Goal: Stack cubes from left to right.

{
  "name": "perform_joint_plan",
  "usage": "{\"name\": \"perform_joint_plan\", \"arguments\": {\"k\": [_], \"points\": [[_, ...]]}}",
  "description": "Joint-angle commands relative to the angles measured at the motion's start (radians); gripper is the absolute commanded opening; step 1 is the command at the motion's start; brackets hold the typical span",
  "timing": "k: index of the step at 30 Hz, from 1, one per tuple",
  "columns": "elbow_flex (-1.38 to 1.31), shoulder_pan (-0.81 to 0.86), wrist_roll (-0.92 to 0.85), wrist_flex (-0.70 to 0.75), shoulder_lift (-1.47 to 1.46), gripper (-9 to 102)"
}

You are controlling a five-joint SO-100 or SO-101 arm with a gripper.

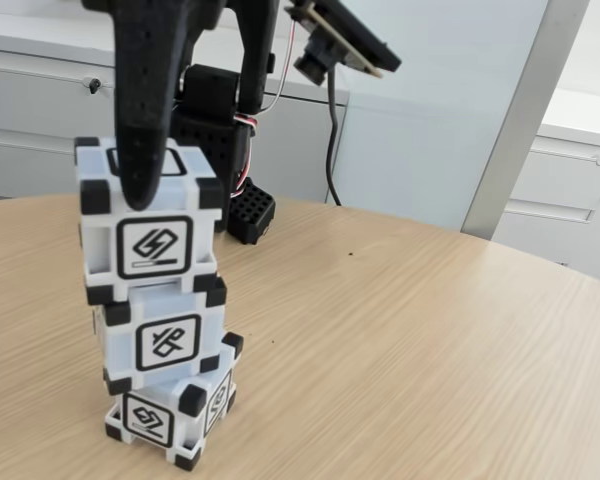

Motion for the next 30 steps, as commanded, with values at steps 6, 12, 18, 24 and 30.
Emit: {"name": "perform_joint_plan", "arguments": {"k": [6, 12, 18, 24, 30], "points": [[-0.020, -0.006, 0.020, 0.009, 0.029, 31], [-0.021, -0.005, 0.028, 0.009, 0.035, 31], [-0.021, -0.005, 0.046, 0.009, 0.130, 35], [-0.021, -0.005, 0.051, 0.009, 0.190, 35], [-0.021, -0.017, 0.074, 0.009, 0.350, 30]]}}
